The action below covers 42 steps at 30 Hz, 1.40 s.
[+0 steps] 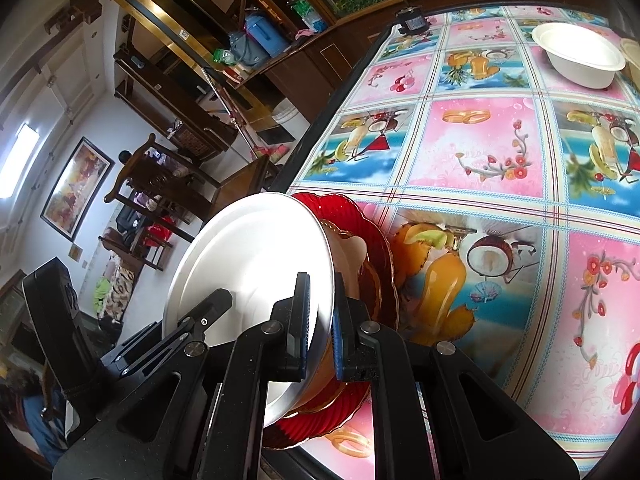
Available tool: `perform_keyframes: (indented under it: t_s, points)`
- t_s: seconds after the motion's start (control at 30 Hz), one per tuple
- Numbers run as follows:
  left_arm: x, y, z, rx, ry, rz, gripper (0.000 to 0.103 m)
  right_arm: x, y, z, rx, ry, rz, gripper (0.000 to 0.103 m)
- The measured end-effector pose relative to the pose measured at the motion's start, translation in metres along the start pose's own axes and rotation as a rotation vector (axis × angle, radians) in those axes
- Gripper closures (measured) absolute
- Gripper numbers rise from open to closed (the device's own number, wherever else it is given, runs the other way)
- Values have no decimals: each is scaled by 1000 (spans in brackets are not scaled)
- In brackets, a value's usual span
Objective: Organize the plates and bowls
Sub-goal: 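Lower the white bowl onto the beige bowl and open both grippers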
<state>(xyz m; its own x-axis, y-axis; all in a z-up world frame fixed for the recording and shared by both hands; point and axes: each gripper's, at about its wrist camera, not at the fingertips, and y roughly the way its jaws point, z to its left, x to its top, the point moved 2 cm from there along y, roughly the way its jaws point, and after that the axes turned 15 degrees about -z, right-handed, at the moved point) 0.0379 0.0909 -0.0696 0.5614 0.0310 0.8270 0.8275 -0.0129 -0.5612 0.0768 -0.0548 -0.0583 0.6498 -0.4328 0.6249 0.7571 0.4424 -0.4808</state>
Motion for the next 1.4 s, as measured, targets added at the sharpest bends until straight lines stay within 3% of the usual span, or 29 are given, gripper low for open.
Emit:
perform_keyframes:
  t_s: [0.77, 0.9, 0.93, 1.0, 1.03, 1.07, 1.13, 1.4]
  points:
    - [1, -5, 1, -2, 27, 18, 91, -4, 2, 1, 50, -9, 30, 93]
    - [1, -8, 2, 34, 56, -3, 91, -4, -1, 3, 52, -35, 17, 92]
    - [2, -10, 2, 52, 68, -20, 88, -4, -2, 3, 47, -43, 9, 87]
    - [4, -14, 3, 89, 90, -48, 67, -4, -5, 3, 55, -49, -11, 72]
    - [5, -16, 4, 107, 99, -64, 45, -3, -6, 2, 65, -46, -13, 69]
    - [7, -19, 5, 117, 102, -85, 30, -3, -6, 1, 67, -42, -14, 69]
    - [9, -25, 7, 126, 106, -121, 26, -2, -6, -1, 67, -35, -19, 69]
    - [15, -24, 29, 178, 39, -105, 26, 7, -17, -14, 52, 8, -72, 69]
